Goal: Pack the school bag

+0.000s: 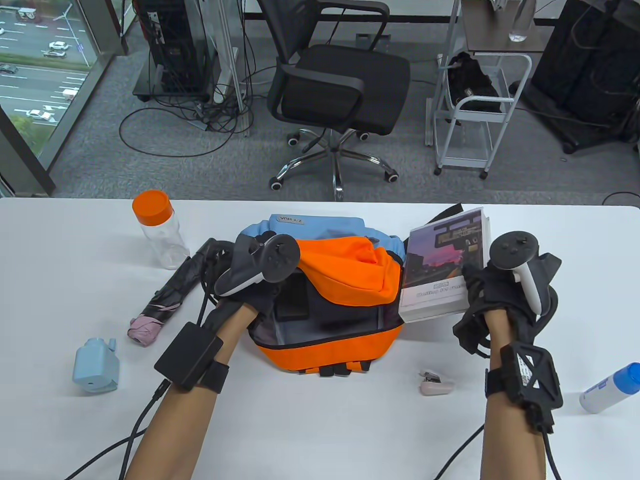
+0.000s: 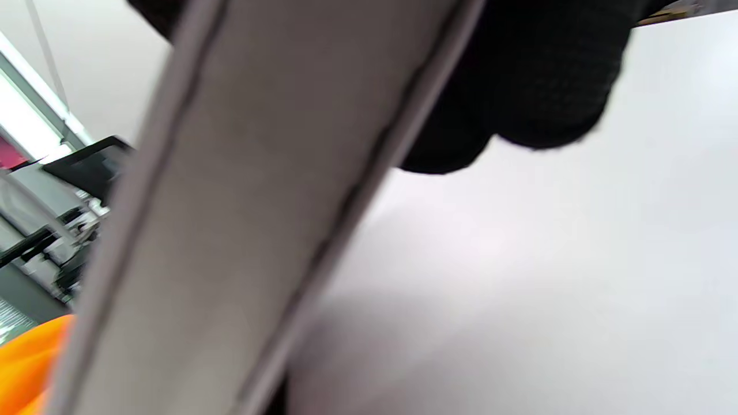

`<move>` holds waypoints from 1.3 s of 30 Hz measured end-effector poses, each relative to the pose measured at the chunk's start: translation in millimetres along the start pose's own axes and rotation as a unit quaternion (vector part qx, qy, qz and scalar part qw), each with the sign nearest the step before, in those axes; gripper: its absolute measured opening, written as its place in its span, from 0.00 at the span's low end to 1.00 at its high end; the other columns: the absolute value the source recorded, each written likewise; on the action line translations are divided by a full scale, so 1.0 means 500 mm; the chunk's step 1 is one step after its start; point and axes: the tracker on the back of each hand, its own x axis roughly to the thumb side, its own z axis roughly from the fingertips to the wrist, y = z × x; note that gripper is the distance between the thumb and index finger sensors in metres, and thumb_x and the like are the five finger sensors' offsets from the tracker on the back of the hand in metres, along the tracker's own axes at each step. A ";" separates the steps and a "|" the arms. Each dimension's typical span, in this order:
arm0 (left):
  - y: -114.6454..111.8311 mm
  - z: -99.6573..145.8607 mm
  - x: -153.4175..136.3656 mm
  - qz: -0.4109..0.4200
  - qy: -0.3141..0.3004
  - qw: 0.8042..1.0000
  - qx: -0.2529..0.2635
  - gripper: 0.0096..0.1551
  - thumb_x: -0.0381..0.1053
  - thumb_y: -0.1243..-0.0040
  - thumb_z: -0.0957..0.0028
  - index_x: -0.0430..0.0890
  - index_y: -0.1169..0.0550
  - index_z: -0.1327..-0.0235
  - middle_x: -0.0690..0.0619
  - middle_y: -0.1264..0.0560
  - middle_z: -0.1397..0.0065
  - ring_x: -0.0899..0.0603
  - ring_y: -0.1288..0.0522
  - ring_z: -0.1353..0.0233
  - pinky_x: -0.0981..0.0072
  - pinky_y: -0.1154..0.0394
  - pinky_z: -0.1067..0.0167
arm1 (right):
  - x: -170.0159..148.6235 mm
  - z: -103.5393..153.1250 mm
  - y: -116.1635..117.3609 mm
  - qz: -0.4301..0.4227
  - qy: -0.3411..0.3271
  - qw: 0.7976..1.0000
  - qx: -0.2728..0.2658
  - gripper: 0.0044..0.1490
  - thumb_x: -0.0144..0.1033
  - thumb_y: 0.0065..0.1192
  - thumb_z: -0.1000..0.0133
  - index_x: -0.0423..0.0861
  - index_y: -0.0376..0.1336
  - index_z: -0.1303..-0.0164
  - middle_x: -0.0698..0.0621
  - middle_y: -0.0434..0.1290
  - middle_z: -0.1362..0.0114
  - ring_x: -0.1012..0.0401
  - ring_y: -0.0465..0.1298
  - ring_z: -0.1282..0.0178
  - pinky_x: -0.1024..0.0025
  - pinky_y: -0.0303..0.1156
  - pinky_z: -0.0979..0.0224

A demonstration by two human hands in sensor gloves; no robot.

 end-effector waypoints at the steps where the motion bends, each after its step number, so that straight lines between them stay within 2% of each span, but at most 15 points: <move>1: 0.000 -0.001 0.000 0.003 0.003 1.000 -0.004 0.29 0.48 0.38 0.47 0.46 0.20 0.31 0.42 0.16 0.50 0.53 0.18 0.66 0.53 0.15 0.55 | 0.015 0.027 -0.009 0.005 -0.012 1.000 0.000 0.38 0.42 0.54 0.41 0.31 0.50 0.30 0.26 0.66 0.32 0.50 0.83 0.59 0.65 0.84 0.62; 6: 0.010 -0.013 0.005 0.005 0.032 0.999 0.011 0.26 0.48 0.39 0.48 0.45 0.16 0.37 0.42 0.16 0.50 0.53 0.18 0.66 0.54 0.15 0.56 | 0.040 0.152 -0.035 0.097 -0.022 0.994 0.055 0.37 0.41 0.50 0.40 0.29 0.52 0.30 0.26 0.68 0.33 0.54 0.85 0.62 0.72 0.84 0.67; 9: 0.028 -0.025 0.006 0.032 0.040 0.998 0.020 0.25 0.48 0.38 0.48 0.45 0.15 0.39 0.41 0.16 0.50 0.53 0.18 0.66 0.54 0.14 0.56 | 0.027 0.215 -0.032 0.038 -0.047 0.994 0.094 0.37 0.39 0.48 0.39 0.27 0.51 0.29 0.24 0.67 0.33 0.53 0.84 0.62 0.72 0.84 0.66; 13: 0.043 -0.035 0.013 0.035 0.044 0.998 0.022 0.25 0.48 0.38 0.48 0.44 0.15 0.39 0.41 0.16 0.50 0.52 0.18 0.66 0.54 0.14 0.55 | 0.014 0.253 0.005 -0.029 -0.084 0.983 0.158 0.36 0.37 0.47 0.39 0.27 0.51 0.29 0.23 0.66 0.33 0.52 0.84 0.62 0.72 0.84 0.67; 15: 0.046 -0.036 0.015 0.034 0.043 0.998 0.020 0.25 0.49 0.38 0.48 0.44 0.14 0.40 0.41 0.16 0.50 0.53 0.17 0.66 0.54 0.14 0.56 | 0.016 0.260 0.042 -0.075 -0.104 0.969 0.213 0.35 0.37 0.46 0.38 0.27 0.51 0.29 0.23 0.66 0.33 0.52 0.84 0.62 0.73 0.84 0.67; 17: 0.046 -0.035 0.016 0.040 0.040 0.998 0.024 0.25 0.49 0.38 0.48 0.45 0.14 0.40 0.41 0.16 0.49 0.52 0.17 0.66 0.54 0.14 0.55 | 0.026 0.256 0.088 -0.123 -0.117 0.959 0.229 0.35 0.37 0.46 0.38 0.27 0.51 0.30 0.23 0.66 0.33 0.52 0.84 0.61 0.73 0.84 0.67; 23: 0.053 -0.024 0.030 0.019 0.015 1.000 0.013 0.24 0.46 0.38 0.50 0.48 0.14 0.40 0.41 0.17 0.47 0.50 0.17 0.63 0.51 0.15 0.51 | 0.091 0.175 0.263 -0.183 -0.073 0.968 0.158 0.35 0.34 0.43 0.40 0.26 0.48 0.31 0.22 0.64 0.32 0.49 0.83 0.59 0.68 0.84 0.66; 25: 0.056 -0.018 0.036 0.017 0.005 1.000 0.007 0.24 0.45 0.38 0.50 0.48 0.14 0.41 0.40 0.18 0.46 0.49 0.17 0.62 0.50 0.16 0.50 | 0.127 0.139 0.313 -0.214 -0.054 0.969 0.109 0.34 0.35 0.44 0.41 0.28 0.49 0.31 0.24 0.64 0.31 0.48 0.83 0.56 0.65 0.84 0.61; 26: 0.057 -0.014 0.037 0.003 -0.004 1.000 0.004 0.24 0.45 0.38 0.50 0.49 0.14 0.41 0.41 0.18 0.45 0.49 0.17 0.61 0.49 0.16 0.49 | 0.140 0.108 0.331 -0.202 -0.024 0.978 0.035 0.34 0.35 0.47 0.42 0.30 0.52 0.31 0.25 0.65 0.30 0.45 0.82 0.52 0.60 0.84 0.56; 28: 0.060 -0.006 0.027 0.004 -0.011 1.000 0.013 0.24 0.45 0.38 0.51 0.50 0.14 0.42 0.42 0.17 0.45 0.49 0.16 0.61 0.50 0.16 0.49 | 0.150 0.082 0.352 -0.129 -0.003 0.991 -0.035 0.37 0.37 0.51 0.44 0.29 0.57 0.30 0.23 0.65 0.30 0.38 0.80 0.47 0.51 0.81 0.51; 31: 0.060 0.004 0.009 0.027 0.000 0.999 0.018 0.24 0.45 0.37 0.51 0.50 0.14 0.42 0.41 0.18 0.44 0.48 0.16 0.60 0.49 0.16 0.48 | 0.182 0.092 0.349 0.052 -0.039 0.997 0.040 0.43 0.41 0.50 0.44 0.27 0.52 0.25 0.23 0.63 0.28 0.36 0.77 0.40 0.47 0.79 0.43; 35: 0.051 0.015 0.014 0.023 -0.002 1.000 0.017 0.24 0.45 0.37 0.51 0.50 0.14 0.42 0.41 0.18 0.43 0.48 0.16 0.59 0.49 0.16 0.48 | 0.201 0.156 0.306 0.162 -0.096 0.982 0.024 0.38 0.41 0.52 0.42 0.32 0.58 0.26 0.27 0.68 0.28 0.38 0.78 0.42 0.48 0.78 0.44; 37: 0.049 0.020 0.021 0.012 -0.006 1.000 0.017 0.23 0.45 0.38 0.51 0.50 0.14 0.42 0.42 0.18 0.42 0.47 0.16 0.58 0.48 0.17 0.47 | 0.210 0.204 0.312 0.177 -0.184 0.967 0.024 0.30 0.41 0.54 0.43 0.39 0.68 0.35 0.35 0.77 0.36 0.43 0.82 0.49 0.52 0.80 0.48; 38: 0.047 0.023 0.023 0.006 -0.008 1.000 0.017 0.23 0.44 0.38 0.51 0.51 0.14 0.42 0.42 0.18 0.42 0.47 0.16 0.57 0.48 0.17 0.46 | 0.217 0.233 0.330 0.176 -0.247 0.951 0.066 0.29 0.41 0.56 0.43 0.39 0.70 0.38 0.36 0.80 0.39 0.44 0.83 0.53 0.53 0.81 0.52; 39: 0.046 0.024 0.023 0.003 -0.008 1.000 0.014 0.23 0.44 0.38 0.51 0.51 0.14 0.42 0.42 0.19 0.42 0.47 0.16 0.57 0.48 0.17 0.45 | 0.221 0.247 0.344 0.183 -0.263 0.943 0.092 0.28 0.42 0.57 0.43 0.39 0.73 0.41 0.38 0.83 0.45 0.49 0.85 0.60 0.59 0.83 0.58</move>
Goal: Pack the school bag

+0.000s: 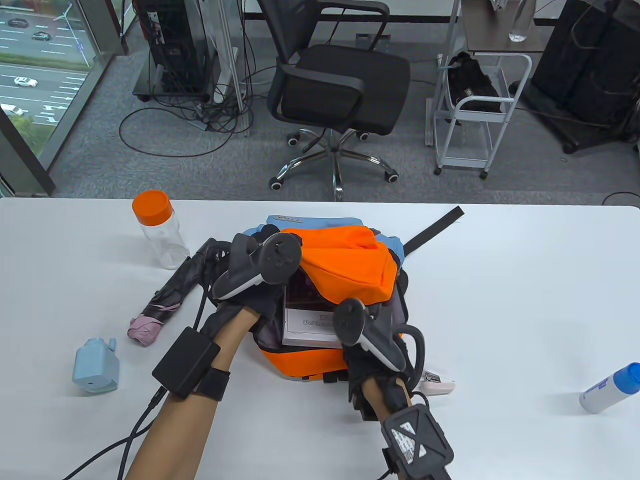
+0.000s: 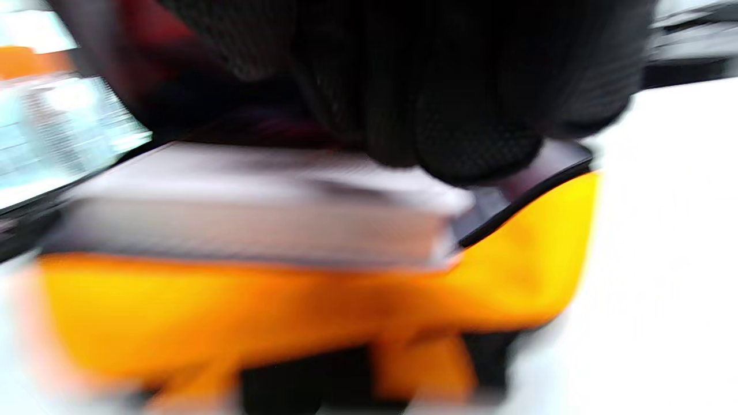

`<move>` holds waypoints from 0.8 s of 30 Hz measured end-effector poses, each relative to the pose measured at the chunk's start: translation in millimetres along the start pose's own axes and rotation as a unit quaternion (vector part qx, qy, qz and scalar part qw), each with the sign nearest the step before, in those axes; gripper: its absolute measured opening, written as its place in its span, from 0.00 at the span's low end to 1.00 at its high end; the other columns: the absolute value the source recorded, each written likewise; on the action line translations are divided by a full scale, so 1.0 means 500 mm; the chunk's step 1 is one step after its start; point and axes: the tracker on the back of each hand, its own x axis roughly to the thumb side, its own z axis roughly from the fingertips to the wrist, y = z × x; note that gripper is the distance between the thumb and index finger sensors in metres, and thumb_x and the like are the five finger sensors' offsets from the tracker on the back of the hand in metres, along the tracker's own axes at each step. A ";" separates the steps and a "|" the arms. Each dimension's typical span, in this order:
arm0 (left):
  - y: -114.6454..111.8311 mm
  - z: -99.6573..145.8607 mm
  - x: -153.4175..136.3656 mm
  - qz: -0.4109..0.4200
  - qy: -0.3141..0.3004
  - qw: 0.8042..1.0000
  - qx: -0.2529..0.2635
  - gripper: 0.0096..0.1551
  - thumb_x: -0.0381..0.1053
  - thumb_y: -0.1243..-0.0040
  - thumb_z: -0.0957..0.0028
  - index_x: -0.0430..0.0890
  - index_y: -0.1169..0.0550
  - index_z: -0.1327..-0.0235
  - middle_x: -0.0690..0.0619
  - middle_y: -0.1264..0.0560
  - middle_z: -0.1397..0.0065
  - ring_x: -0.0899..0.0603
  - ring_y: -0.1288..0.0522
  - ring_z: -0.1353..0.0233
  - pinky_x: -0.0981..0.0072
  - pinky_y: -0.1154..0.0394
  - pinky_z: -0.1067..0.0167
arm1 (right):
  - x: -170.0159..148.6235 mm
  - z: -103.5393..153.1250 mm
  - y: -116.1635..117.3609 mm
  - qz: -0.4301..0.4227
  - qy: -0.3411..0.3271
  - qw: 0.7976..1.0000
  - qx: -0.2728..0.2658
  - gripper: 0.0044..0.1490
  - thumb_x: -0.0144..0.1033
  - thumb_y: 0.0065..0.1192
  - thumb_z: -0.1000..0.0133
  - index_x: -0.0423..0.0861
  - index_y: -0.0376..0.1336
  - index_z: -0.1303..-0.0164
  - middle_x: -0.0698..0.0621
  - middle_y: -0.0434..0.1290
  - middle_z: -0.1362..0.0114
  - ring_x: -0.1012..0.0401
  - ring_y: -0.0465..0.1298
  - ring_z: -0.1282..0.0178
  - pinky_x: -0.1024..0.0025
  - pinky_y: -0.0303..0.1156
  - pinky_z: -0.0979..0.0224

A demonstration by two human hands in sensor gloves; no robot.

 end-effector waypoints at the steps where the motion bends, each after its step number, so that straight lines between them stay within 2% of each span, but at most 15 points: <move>1: -0.003 0.003 -0.001 0.005 0.001 1.000 0.000 0.23 0.44 0.38 0.51 0.51 0.15 0.42 0.43 0.19 0.41 0.46 0.16 0.56 0.47 0.17 0.44 | 0.025 0.006 0.021 -0.005 -0.019 0.998 0.052 0.28 0.43 0.57 0.43 0.40 0.73 0.41 0.40 0.84 0.45 0.51 0.85 0.60 0.61 0.82 0.58; 3: -0.007 0.009 -0.003 0.025 0.004 1.000 -0.005 0.23 0.43 0.38 0.51 0.51 0.14 0.43 0.43 0.19 0.41 0.45 0.16 0.54 0.47 0.18 0.43 | 0.040 -0.013 0.043 0.010 -0.032 0.996 0.085 0.30 0.44 0.57 0.43 0.41 0.71 0.37 0.40 0.82 0.40 0.51 0.83 0.56 0.62 0.81 0.56; 4: -0.008 0.013 -0.002 0.031 0.003 1.000 -0.005 0.23 0.43 0.38 0.52 0.51 0.14 0.43 0.44 0.19 0.40 0.45 0.16 0.53 0.46 0.18 0.42 | 0.040 -0.022 0.048 0.022 -0.015 0.997 0.075 0.35 0.46 0.57 0.43 0.42 0.62 0.27 0.39 0.74 0.27 0.48 0.81 0.51 0.61 0.80 0.52; 5: -0.009 0.018 0.000 0.032 0.000 0.999 -0.009 0.23 0.43 0.38 0.52 0.51 0.14 0.44 0.44 0.20 0.40 0.45 0.16 0.53 0.46 0.18 0.42 | 0.033 -0.041 0.057 0.036 -0.005 0.998 0.056 0.38 0.46 0.57 0.44 0.42 0.59 0.25 0.37 0.69 0.24 0.46 0.80 0.46 0.60 0.80 0.50; 7: -0.011 0.024 -0.005 0.036 0.005 0.999 -0.007 0.23 0.43 0.38 0.52 0.51 0.14 0.44 0.44 0.19 0.40 0.45 0.15 0.52 0.47 0.18 0.42 | 0.020 -0.049 0.078 0.007 0.027 0.993 0.116 0.48 0.48 0.55 0.44 0.38 0.44 0.19 0.29 0.51 0.17 0.42 0.76 0.40 0.56 0.78 0.47; 8: -0.009 0.024 -0.011 0.046 0.010 0.999 -0.005 0.23 0.43 0.38 0.52 0.52 0.14 0.44 0.45 0.19 0.40 0.45 0.15 0.52 0.47 0.18 0.41 | 0.022 -0.038 0.079 -0.002 0.018 0.993 0.119 0.48 0.47 0.55 0.44 0.37 0.45 0.20 0.28 0.50 0.17 0.40 0.76 0.40 0.55 0.77 0.47; 11: -0.008 0.023 -0.022 0.063 0.013 0.998 0.006 0.23 0.43 0.37 0.52 0.51 0.14 0.43 0.44 0.19 0.38 0.44 0.15 0.51 0.46 0.18 0.41 | 0.029 0.010 0.037 0.009 -0.008 0.997 0.073 0.42 0.44 0.57 0.44 0.38 0.54 0.22 0.28 0.59 0.20 0.40 0.78 0.42 0.54 0.78 0.48; 13: -0.012 0.028 -0.022 0.055 0.012 0.998 0.003 0.23 0.43 0.36 0.52 0.51 0.14 0.43 0.44 0.19 0.39 0.44 0.15 0.52 0.46 0.18 0.42 | 0.031 0.049 -0.025 0.003 -0.014 1.000 0.021 0.37 0.43 0.58 0.44 0.37 0.63 0.28 0.29 0.70 0.27 0.41 0.80 0.45 0.55 0.79 0.50; 15: -0.019 0.033 -0.017 0.039 0.008 0.999 -0.001 0.23 0.45 0.35 0.51 0.51 0.14 0.42 0.44 0.18 0.40 0.45 0.15 0.55 0.48 0.17 0.45 | 0.029 0.081 -0.099 -0.010 -0.016 0.998 -0.063 0.35 0.43 0.59 0.44 0.38 0.66 0.30 0.31 0.74 0.31 0.44 0.81 0.48 0.57 0.80 0.51; 17: -0.025 0.036 -0.012 0.036 0.004 0.999 -0.008 0.23 0.46 0.35 0.51 0.51 0.14 0.41 0.44 0.17 0.41 0.46 0.16 0.57 0.48 0.17 0.47 | 0.024 0.087 -0.146 -0.007 0.000 0.989 -0.147 0.34 0.45 0.61 0.45 0.39 0.67 0.34 0.33 0.77 0.35 0.45 0.82 0.50 0.57 0.80 0.52; 19: -0.031 0.040 -0.008 0.037 0.006 0.999 -0.020 0.24 0.46 0.35 0.51 0.50 0.14 0.41 0.44 0.17 0.40 0.47 0.18 0.58 0.48 0.18 0.47 | 0.019 0.063 -0.154 0.023 0.010 0.982 -0.186 0.44 0.48 0.64 0.48 0.38 0.59 0.25 0.33 0.69 0.27 0.40 0.75 0.39 0.51 0.76 0.43; 21: -0.033 0.047 -0.005 0.030 0.004 0.999 -0.024 0.24 0.46 0.35 0.51 0.51 0.14 0.41 0.45 0.17 0.40 0.47 0.19 0.58 0.48 0.18 0.47 | 0.016 0.021 -0.133 0.098 0.025 0.986 -0.131 0.61 0.57 0.64 0.51 0.38 0.44 0.17 0.32 0.52 0.16 0.33 0.63 0.26 0.41 0.67 0.30; 22: -0.034 0.052 -0.004 0.027 0.005 0.999 -0.024 0.24 0.47 0.35 0.51 0.51 0.14 0.41 0.45 0.18 0.40 0.47 0.19 0.57 0.48 0.19 0.47 | 0.015 0.003 -0.120 0.129 0.029 0.985 -0.109 0.63 0.59 0.64 0.51 0.39 0.42 0.16 0.33 0.49 0.14 0.31 0.60 0.24 0.38 0.65 0.28; 23: -0.034 0.057 -0.003 0.024 0.005 0.999 -0.022 0.24 0.47 0.35 0.51 0.51 0.14 0.41 0.45 0.18 0.40 0.47 0.20 0.57 0.47 0.19 0.47 | 0.015 -0.012 -0.109 0.152 0.028 0.982 -0.108 0.59 0.57 0.65 0.51 0.42 0.45 0.17 0.35 0.54 0.16 0.33 0.62 0.24 0.36 0.64 0.27; 24: -0.036 0.065 -0.004 0.024 0.007 0.999 -0.026 0.24 0.47 0.35 0.51 0.51 0.14 0.40 0.45 0.18 0.39 0.46 0.20 0.56 0.46 0.20 0.46 | 0.015 -0.032 -0.099 0.175 0.023 0.976 -0.125 0.47 0.50 0.65 0.50 0.46 0.55 0.22 0.40 0.67 0.24 0.38 0.70 0.29 0.38 0.67 0.29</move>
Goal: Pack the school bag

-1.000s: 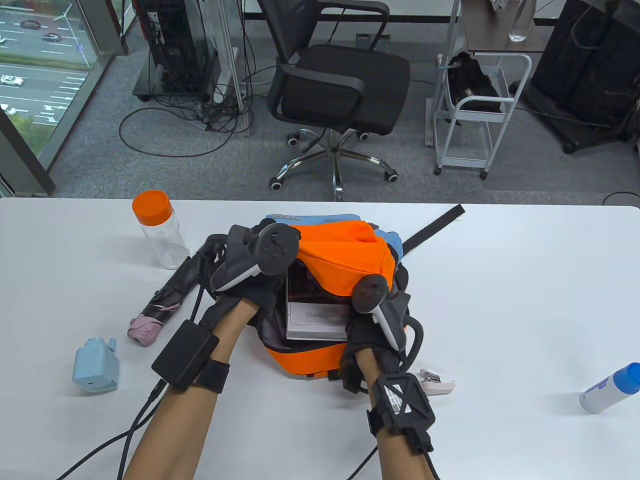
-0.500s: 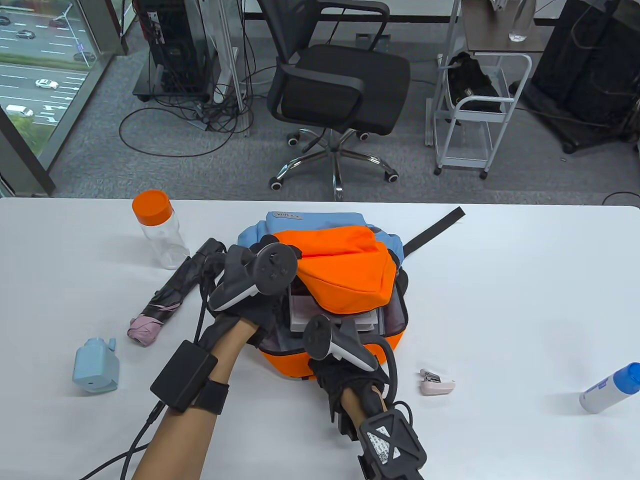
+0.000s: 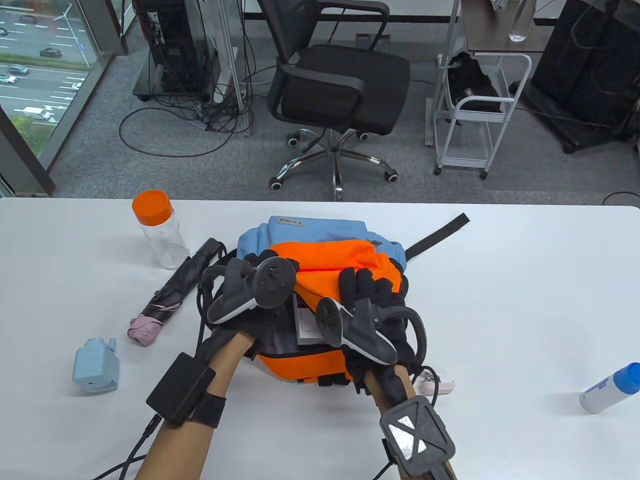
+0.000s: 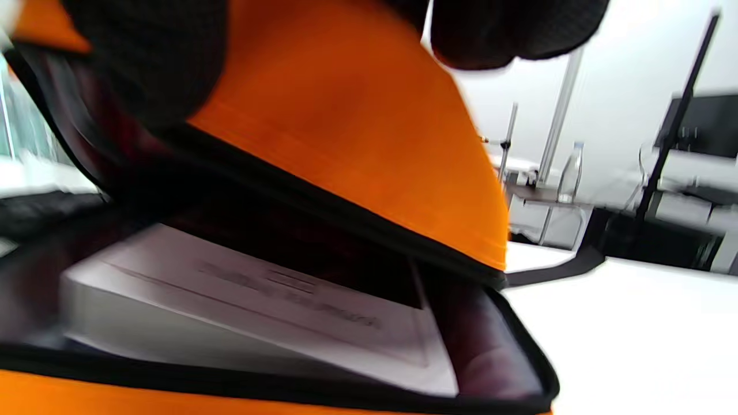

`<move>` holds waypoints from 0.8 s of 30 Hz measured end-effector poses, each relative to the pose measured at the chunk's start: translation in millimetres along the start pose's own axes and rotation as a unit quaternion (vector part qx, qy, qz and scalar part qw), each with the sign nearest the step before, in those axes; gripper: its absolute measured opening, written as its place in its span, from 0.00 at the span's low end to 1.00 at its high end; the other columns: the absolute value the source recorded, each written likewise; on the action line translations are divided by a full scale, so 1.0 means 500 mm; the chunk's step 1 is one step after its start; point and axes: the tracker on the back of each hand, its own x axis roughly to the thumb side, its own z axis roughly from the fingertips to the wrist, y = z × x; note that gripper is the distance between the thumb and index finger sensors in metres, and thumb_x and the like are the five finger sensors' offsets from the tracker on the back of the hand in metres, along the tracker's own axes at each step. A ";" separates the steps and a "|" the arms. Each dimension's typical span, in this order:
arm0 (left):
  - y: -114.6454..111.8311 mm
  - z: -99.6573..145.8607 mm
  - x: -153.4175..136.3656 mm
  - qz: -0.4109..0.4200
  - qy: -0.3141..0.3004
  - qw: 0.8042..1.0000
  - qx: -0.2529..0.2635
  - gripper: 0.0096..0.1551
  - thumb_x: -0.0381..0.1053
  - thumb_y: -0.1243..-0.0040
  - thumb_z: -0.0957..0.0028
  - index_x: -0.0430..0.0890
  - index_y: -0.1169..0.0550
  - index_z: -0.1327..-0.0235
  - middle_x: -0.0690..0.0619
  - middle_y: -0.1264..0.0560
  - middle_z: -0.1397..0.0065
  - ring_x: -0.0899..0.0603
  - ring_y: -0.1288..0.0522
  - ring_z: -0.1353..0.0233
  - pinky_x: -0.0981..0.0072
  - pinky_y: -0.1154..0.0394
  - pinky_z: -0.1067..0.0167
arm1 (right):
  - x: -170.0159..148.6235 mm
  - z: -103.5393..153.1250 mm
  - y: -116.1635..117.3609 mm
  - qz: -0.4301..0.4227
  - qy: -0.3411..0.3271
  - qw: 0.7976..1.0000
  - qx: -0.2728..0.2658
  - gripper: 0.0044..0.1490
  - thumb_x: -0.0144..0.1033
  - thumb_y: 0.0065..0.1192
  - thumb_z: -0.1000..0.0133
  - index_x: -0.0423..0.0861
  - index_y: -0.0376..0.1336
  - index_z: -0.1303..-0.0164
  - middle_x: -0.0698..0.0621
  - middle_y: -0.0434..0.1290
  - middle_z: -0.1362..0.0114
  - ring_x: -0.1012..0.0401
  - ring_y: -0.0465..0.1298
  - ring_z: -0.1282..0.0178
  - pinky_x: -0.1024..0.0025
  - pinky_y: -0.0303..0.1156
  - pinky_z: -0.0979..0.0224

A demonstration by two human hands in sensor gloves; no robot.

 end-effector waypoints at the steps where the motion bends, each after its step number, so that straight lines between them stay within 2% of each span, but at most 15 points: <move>1: -0.004 0.010 -0.002 0.004 0.002 1.000 -0.016 0.26 0.48 0.35 0.50 0.51 0.16 0.37 0.44 0.19 0.36 0.45 0.21 0.53 0.44 0.21 0.44 | 0.001 -0.011 0.004 -0.008 0.007 0.999 -0.032 0.34 0.44 0.65 0.48 0.46 0.64 0.31 0.44 0.76 0.34 0.43 0.78 0.37 0.44 0.73 0.34; 2: -0.005 0.020 -0.008 0.007 0.008 1.000 -0.020 0.28 0.50 0.37 0.50 0.50 0.19 0.33 0.42 0.21 0.33 0.42 0.22 0.49 0.41 0.23 0.41 | -0.002 -0.018 0.003 -0.026 0.013 0.999 -0.044 0.27 0.40 0.63 0.47 0.46 0.68 0.38 0.45 0.80 0.39 0.45 0.80 0.41 0.45 0.75 0.37; 4: -0.005 0.044 -0.036 0.004 0.031 0.999 -0.008 0.34 0.53 0.39 0.49 0.48 0.24 0.27 0.38 0.25 0.28 0.33 0.24 0.38 0.38 0.26 0.38 | -0.014 -0.033 -0.009 -0.062 0.034 0.997 -0.042 0.25 0.37 0.64 0.47 0.46 0.70 0.40 0.44 0.81 0.41 0.45 0.80 0.43 0.46 0.76 0.38; 6: -0.010 0.066 -0.096 -0.034 0.093 0.995 -0.005 0.36 0.54 0.39 0.49 0.45 0.25 0.26 0.34 0.28 0.26 0.31 0.25 0.37 0.37 0.27 0.39 | -0.031 -0.046 -0.025 -0.094 0.047 0.994 -0.020 0.25 0.38 0.63 0.46 0.46 0.70 0.39 0.44 0.80 0.41 0.45 0.80 0.42 0.45 0.75 0.38; 7: -0.013 0.073 -0.120 -0.056 0.123 0.991 -0.020 0.38 0.55 0.39 0.49 0.44 0.25 0.25 0.33 0.29 0.25 0.30 0.25 0.36 0.37 0.26 0.39 | -0.035 -0.049 -0.029 -0.101 0.047 0.994 -0.017 0.25 0.38 0.63 0.46 0.45 0.70 0.39 0.43 0.80 0.40 0.44 0.80 0.42 0.45 0.75 0.38; 10: -0.035 0.116 -0.222 -0.125 0.225 0.958 -0.127 0.44 0.59 0.39 0.50 0.40 0.30 0.20 0.30 0.30 0.24 0.26 0.26 0.31 0.34 0.26 0.36 | -0.049 -0.058 -0.044 -0.121 0.049 0.991 0.002 0.27 0.39 0.63 0.46 0.45 0.70 0.38 0.43 0.80 0.39 0.43 0.80 0.41 0.45 0.75 0.37; 12: -0.050 0.153 -0.282 -0.132 0.284 0.931 -0.187 0.49 0.61 0.39 0.50 0.38 0.34 0.17 0.28 0.32 0.21 0.21 0.27 0.28 0.31 0.27 0.35 | -0.052 -0.060 -0.046 -0.126 0.044 0.991 0.009 0.27 0.39 0.63 0.46 0.44 0.69 0.37 0.42 0.80 0.38 0.43 0.80 0.41 0.44 0.75 0.37; 14: -0.065 0.185 -0.331 -0.133 0.342 0.906 -0.210 0.54 0.62 0.39 0.50 0.34 0.39 0.16 0.22 0.36 0.21 0.16 0.30 0.28 0.27 0.27 0.36 | -0.051 -0.061 -0.045 -0.128 0.038 0.991 0.013 0.27 0.39 0.63 0.45 0.44 0.69 0.37 0.42 0.80 0.38 0.43 0.79 0.41 0.44 0.75 0.37; 15: -0.076 0.204 -0.359 -0.137 0.375 0.886 -0.236 0.57 0.62 0.40 0.50 0.31 0.42 0.16 0.18 0.38 0.22 0.13 0.31 0.29 0.25 0.27 0.38 | -0.051 -0.060 -0.042 -0.129 0.035 0.991 0.016 0.27 0.39 0.63 0.45 0.44 0.69 0.37 0.42 0.80 0.38 0.43 0.80 0.41 0.44 0.75 0.37; 17: -0.095 0.230 -0.389 -0.161 0.411 0.857 -0.266 0.59 0.64 0.42 0.49 0.27 0.44 0.17 0.14 0.41 0.23 0.09 0.33 0.31 0.25 0.25 0.40 | -0.052 -0.059 -0.037 -0.134 0.027 0.990 0.020 0.28 0.40 0.62 0.45 0.44 0.69 0.36 0.42 0.79 0.38 0.43 0.79 0.40 0.44 0.75 0.37; 20: -0.125 0.257 -0.420 -0.161 0.440 0.833 -0.295 0.61 0.65 0.43 0.49 0.24 0.46 0.18 0.12 0.39 0.26 0.12 0.28 0.33 0.29 0.21 0.42 | -0.058 -0.056 -0.029 -0.138 0.024 0.990 0.025 0.29 0.41 0.62 0.45 0.43 0.68 0.35 0.42 0.79 0.37 0.43 0.79 0.41 0.44 0.75 0.37; 22: -0.148 0.269 -0.433 -0.128 0.453 0.829 -0.302 0.61 0.62 0.41 0.49 0.23 0.46 0.20 0.14 0.35 0.28 0.18 0.23 0.34 0.34 0.18 0.44 | -0.066 -0.056 -0.027 -0.146 0.025 0.988 0.039 0.29 0.42 0.62 0.45 0.43 0.68 0.35 0.41 0.79 0.37 0.42 0.79 0.40 0.44 0.74 0.37; 23: -0.154 0.270 -0.430 -0.148 0.448 0.831 -0.293 0.60 0.58 0.38 0.50 0.23 0.47 0.20 0.13 0.35 0.29 0.18 0.22 0.36 0.35 0.18 0.45 | -0.070 -0.055 -0.027 -0.154 0.026 0.987 0.041 0.30 0.42 0.62 0.45 0.43 0.68 0.35 0.41 0.79 0.37 0.42 0.79 0.40 0.44 0.74 0.37; 24: -0.153 0.269 -0.430 -0.193 0.432 0.829 -0.298 0.57 0.56 0.37 0.50 0.24 0.44 0.20 0.19 0.30 0.30 0.25 0.17 0.39 0.43 0.16 0.48 | -0.073 -0.054 -0.027 -0.158 0.026 0.986 0.041 0.30 0.42 0.62 0.45 0.43 0.68 0.35 0.41 0.79 0.37 0.42 0.79 0.40 0.44 0.74 0.37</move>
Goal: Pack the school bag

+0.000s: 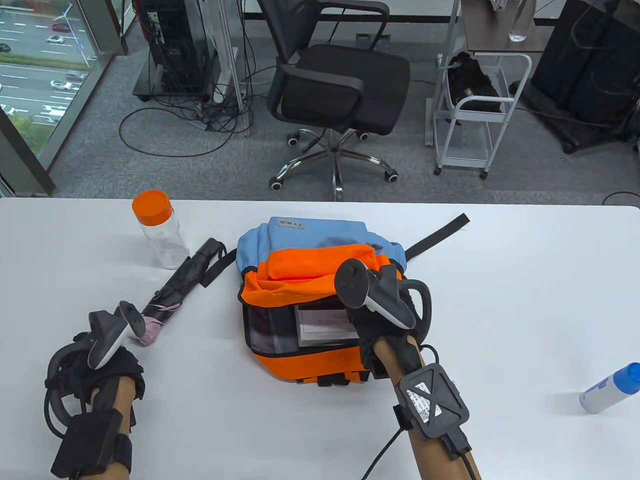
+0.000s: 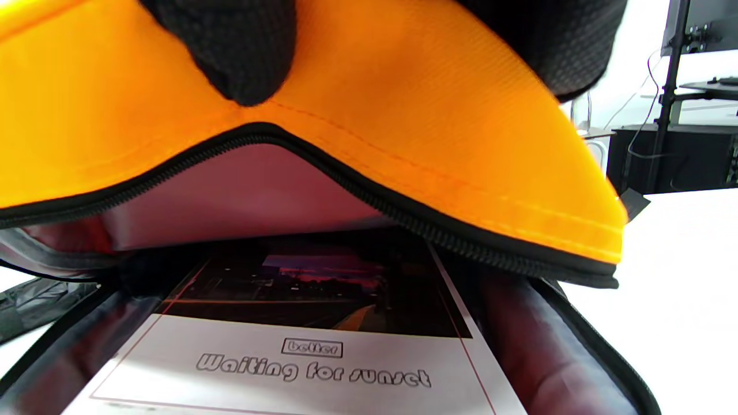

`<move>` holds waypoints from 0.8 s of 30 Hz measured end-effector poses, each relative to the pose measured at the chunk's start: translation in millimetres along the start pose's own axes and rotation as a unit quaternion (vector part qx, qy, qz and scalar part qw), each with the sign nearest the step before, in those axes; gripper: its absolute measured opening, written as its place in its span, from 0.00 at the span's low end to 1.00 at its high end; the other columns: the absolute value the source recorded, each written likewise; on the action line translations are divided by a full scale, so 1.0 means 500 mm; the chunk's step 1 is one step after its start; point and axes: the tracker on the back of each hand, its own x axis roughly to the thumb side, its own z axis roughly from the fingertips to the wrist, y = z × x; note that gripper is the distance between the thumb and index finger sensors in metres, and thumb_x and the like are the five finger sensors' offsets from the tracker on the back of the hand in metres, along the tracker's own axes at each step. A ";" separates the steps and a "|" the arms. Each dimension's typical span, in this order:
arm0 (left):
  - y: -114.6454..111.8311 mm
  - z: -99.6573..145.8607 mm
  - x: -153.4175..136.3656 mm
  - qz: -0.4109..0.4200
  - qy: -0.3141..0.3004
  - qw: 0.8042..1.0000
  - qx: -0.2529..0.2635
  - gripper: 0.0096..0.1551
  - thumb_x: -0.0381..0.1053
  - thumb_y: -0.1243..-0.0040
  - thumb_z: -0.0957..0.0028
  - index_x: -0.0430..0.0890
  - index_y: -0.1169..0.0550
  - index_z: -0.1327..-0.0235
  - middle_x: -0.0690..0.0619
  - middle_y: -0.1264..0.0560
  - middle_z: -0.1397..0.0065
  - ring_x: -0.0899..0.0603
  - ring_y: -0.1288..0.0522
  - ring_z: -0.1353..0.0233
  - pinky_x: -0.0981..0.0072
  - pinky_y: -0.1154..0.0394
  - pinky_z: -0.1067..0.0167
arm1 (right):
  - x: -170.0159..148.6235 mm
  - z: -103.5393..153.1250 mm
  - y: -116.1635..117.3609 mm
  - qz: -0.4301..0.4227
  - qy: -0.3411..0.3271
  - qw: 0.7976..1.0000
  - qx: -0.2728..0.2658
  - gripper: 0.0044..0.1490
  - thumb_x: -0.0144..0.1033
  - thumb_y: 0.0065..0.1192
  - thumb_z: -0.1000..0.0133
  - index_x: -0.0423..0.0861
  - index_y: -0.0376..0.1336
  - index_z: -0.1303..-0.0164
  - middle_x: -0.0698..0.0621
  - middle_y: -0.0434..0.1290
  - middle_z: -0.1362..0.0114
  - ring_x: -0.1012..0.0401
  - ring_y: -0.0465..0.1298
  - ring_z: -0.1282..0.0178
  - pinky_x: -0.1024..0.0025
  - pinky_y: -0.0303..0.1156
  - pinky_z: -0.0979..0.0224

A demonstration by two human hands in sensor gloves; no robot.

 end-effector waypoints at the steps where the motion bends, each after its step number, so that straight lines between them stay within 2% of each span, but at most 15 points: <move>1: 0.004 0.003 -0.005 -0.026 -0.017 0.999 0.009 0.57 0.59 0.37 0.51 0.25 0.42 0.20 0.23 0.27 0.31 0.30 0.15 0.41 0.49 0.14 0.49 | -0.002 0.002 0.000 -0.003 0.000 1.000 0.000 0.30 0.42 0.62 0.45 0.43 0.68 0.34 0.41 0.79 0.37 0.42 0.79 0.40 0.43 0.74 0.36; 3: -0.003 0.009 -0.017 0.052 -0.027 0.998 0.016 0.56 0.56 0.33 0.51 0.24 0.40 0.20 0.22 0.28 0.30 0.28 0.17 0.40 0.45 0.16 0.48 | -0.005 0.005 0.004 -0.004 -0.001 1.000 -0.003 0.31 0.43 0.62 0.45 0.43 0.68 0.34 0.41 0.79 0.36 0.42 0.79 0.39 0.44 0.74 0.36; 6: 0.010 0.035 -0.023 0.062 -0.064 0.995 0.036 0.57 0.56 0.29 0.53 0.25 0.37 0.21 0.25 0.27 0.29 0.29 0.18 0.40 0.44 0.18 0.46 | -0.001 0.005 0.011 0.004 0.000 1.000 0.009 0.30 0.43 0.62 0.45 0.43 0.68 0.34 0.41 0.79 0.36 0.42 0.79 0.40 0.43 0.74 0.37; 8: 0.041 0.082 -0.015 0.063 -0.092 0.991 0.077 0.57 0.55 0.28 0.53 0.25 0.37 0.21 0.25 0.28 0.29 0.28 0.20 0.39 0.42 0.20 0.45 | 0.004 0.001 0.007 0.010 0.001 1.000 0.008 0.29 0.42 0.62 0.45 0.43 0.69 0.35 0.41 0.79 0.37 0.42 0.79 0.40 0.43 0.74 0.37; 9: 0.066 0.134 0.001 0.071 -0.132 0.981 0.120 0.56 0.55 0.28 0.53 0.25 0.36 0.21 0.24 0.29 0.29 0.27 0.21 0.39 0.41 0.21 0.44 | 0.005 -0.003 0.001 0.008 0.005 1.000 0.004 0.29 0.42 0.61 0.45 0.43 0.69 0.35 0.41 0.79 0.37 0.42 0.79 0.40 0.43 0.74 0.37; 11: 0.101 0.229 0.045 0.065 -0.252 0.944 0.200 0.55 0.55 0.27 0.53 0.29 0.35 0.19 0.27 0.30 0.27 0.28 0.23 0.38 0.41 0.23 0.42 | 0.005 -0.015 -0.010 -0.016 0.013 1.000 -0.006 0.30 0.41 0.61 0.44 0.43 0.67 0.33 0.41 0.79 0.37 0.42 0.79 0.40 0.43 0.74 0.37; 13: 0.140 0.334 0.127 0.067 -0.349 0.897 0.262 0.54 0.54 0.26 0.53 0.32 0.35 0.18 0.28 0.31 0.26 0.28 0.24 0.37 0.41 0.23 0.40 | 0.001 -0.033 -0.021 -0.057 0.029 0.998 0.006 0.31 0.40 0.62 0.45 0.42 0.67 0.32 0.40 0.79 0.37 0.41 0.79 0.40 0.43 0.74 0.37; 14: 0.151 0.361 0.157 0.055 -0.378 0.878 0.289 0.54 0.55 0.26 0.54 0.33 0.34 0.18 0.30 0.30 0.26 0.29 0.24 0.36 0.41 0.23 0.40 | 0.000 -0.038 -0.027 -0.074 0.035 0.997 0.016 0.31 0.40 0.62 0.45 0.42 0.67 0.32 0.40 0.79 0.37 0.41 0.79 0.40 0.42 0.74 0.37; 15: 0.164 0.391 0.205 0.042 -0.421 0.848 0.319 0.54 0.55 0.25 0.54 0.34 0.34 0.18 0.30 0.31 0.25 0.29 0.24 0.36 0.42 0.23 0.40 | -0.001 -0.040 -0.035 -0.086 0.039 0.995 0.019 0.31 0.39 0.62 0.45 0.42 0.67 0.32 0.39 0.78 0.36 0.40 0.78 0.39 0.42 0.73 0.36; 16: 0.173 0.407 0.250 0.028 -0.447 0.831 0.331 0.55 0.54 0.25 0.55 0.34 0.35 0.17 0.30 0.31 0.25 0.29 0.24 0.36 0.42 0.23 0.40 | -0.003 -0.041 -0.044 -0.089 0.039 0.995 0.013 0.30 0.39 0.62 0.45 0.42 0.67 0.33 0.39 0.78 0.36 0.40 0.78 0.39 0.41 0.73 0.36; 17: 0.176 0.412 0.281 0.010 -0.463 0.821 0.334 0.55 0.54 0.25 0.55 0.37 0.36 0.16 0.31 0.32 0.25 0.29 0.25 0.35 0.43 0.24 0.40 | -0.004 -0.041 -0.049 -0.084 0.040 0.996 0.008 0.30 0.39 0.62 0.45 0.42 0.67 0.33 0.38 0.78 0.36 0.40 0.78 0.39 0.41 0.73 0.36; 20: 0.159 0.401 0.378 -0.057 -0.460 0.780 0.421 0.58 0.54 0.24 0.58 0.44 0.41 0.15 0.34 0.34 0.25 0.32 0.26 0.37 0.48 0.23 0.43 | -0.012 -0.035 -0.060 -0.075 0.038 0.996 0.009 0.30 0.38 0.62 0.45 0.42 0.67 0.32 0.39 0.78 0.35 0.40 0.78 0.39 0.41 0.73 0.35; 21: 0.153 0.390 0.396 -0.056 -0.457 0.773 0.436 0.58 0.54 0.24 0.58 0.47 0.41 0.16 0.34 0.34 0.26 0.32 0.26 0.37 0.48 0.23 0.43 | -0.014 -0.033 -0.061 -0.079 0.036 0.996 0.012 0.30 0.38 0.62 0.45 0.42 0.67 0.32 0.39 0.78 0.35 0.40 0.78 0.38 0.41 0.73 0.35; 24: 0.138 0.345 0.435 -0.043 -0.428 0.773 0.467 0.55 0.53 0.26 0.58 0.50 0.41 0.17 0.34 0.37 0.25 0.32 0.29 0.36 0.48 0.25 0.42 | -0.019 -0.028 -0.056 -0.089 0.024 0.996 0.019 0.30 0.38 0.63 0.45 0.41 0.67 0.33 0.38 0.78 0.35 0.40 0.78 0.39 0.41 0.73 0.36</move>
